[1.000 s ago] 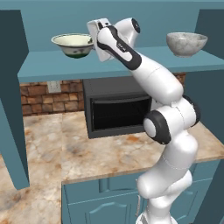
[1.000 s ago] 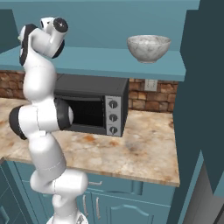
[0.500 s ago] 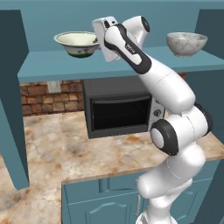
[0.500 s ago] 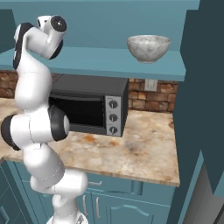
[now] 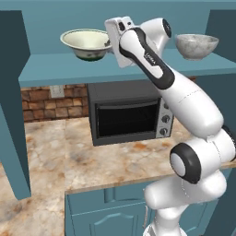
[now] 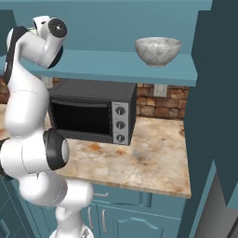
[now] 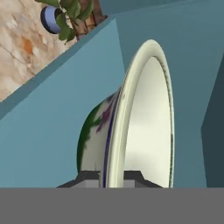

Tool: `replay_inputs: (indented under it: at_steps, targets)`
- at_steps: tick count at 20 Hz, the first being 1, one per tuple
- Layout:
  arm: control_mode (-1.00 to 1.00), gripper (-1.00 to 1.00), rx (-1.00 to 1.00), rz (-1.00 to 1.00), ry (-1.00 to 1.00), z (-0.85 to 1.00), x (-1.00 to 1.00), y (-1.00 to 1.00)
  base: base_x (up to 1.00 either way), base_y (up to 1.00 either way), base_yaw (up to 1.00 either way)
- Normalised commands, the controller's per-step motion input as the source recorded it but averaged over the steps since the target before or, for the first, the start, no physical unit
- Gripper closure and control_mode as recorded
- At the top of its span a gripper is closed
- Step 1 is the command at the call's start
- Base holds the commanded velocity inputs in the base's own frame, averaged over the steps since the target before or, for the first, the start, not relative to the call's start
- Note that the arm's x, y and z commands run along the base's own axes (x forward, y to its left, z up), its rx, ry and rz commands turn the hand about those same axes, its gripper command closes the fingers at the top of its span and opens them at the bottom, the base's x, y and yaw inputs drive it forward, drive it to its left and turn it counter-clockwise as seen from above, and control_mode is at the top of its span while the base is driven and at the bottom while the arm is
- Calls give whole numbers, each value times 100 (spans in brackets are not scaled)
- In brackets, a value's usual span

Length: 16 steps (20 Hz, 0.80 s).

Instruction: Move the bowls from the cabinet to the plates on the dining table.

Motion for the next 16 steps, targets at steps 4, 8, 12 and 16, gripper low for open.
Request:
replay_inputs:
  at_steps: [4,8,12,16]
  targets:
    - [-100,100,0,0,-1,9,-65,-23,0,0,0]
    - [-100,100,0,0,0,9,-67,-24,0,0,0]
    - [-100,100,0,0,0,14,-65,-21,0,0,0]
    - [-100,100,-1,0,0,18,-64,-18,0,0,0]
